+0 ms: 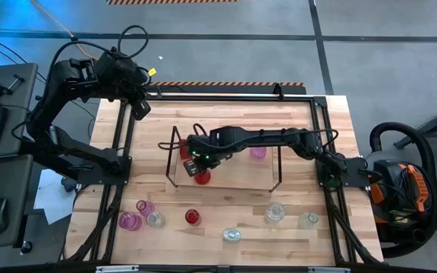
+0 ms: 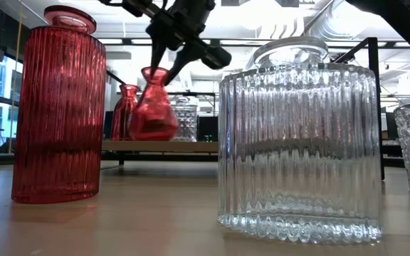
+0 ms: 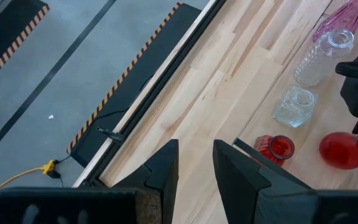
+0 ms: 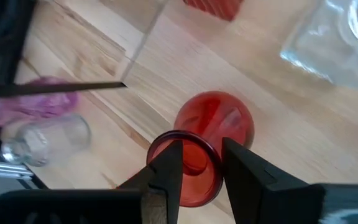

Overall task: Sort vases onto shelf
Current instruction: Put the red vase aligned with the other red vase on the shelf

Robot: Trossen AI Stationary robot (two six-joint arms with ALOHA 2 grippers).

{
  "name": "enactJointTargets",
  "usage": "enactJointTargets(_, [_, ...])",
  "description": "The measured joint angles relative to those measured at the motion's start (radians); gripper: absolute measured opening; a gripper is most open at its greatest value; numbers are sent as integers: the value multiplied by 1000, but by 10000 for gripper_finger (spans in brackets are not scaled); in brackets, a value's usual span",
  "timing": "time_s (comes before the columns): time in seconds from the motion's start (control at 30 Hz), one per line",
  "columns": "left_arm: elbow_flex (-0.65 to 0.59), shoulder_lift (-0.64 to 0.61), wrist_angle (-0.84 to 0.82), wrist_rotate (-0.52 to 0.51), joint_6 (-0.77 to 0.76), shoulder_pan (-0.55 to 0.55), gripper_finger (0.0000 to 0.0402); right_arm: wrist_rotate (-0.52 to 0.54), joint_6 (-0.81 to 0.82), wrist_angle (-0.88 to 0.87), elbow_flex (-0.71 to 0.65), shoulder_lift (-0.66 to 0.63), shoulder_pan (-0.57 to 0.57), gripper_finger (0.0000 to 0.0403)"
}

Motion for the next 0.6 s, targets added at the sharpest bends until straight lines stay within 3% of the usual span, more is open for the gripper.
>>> enactJointTargets(0.3, [0,0,0,0,-24,0,90,3,-36,56,0,0,-19,92])
enactJointTargets(0.6, [0,0,0,0,-26,0,90,79,-82,56,48,0,-14,92])
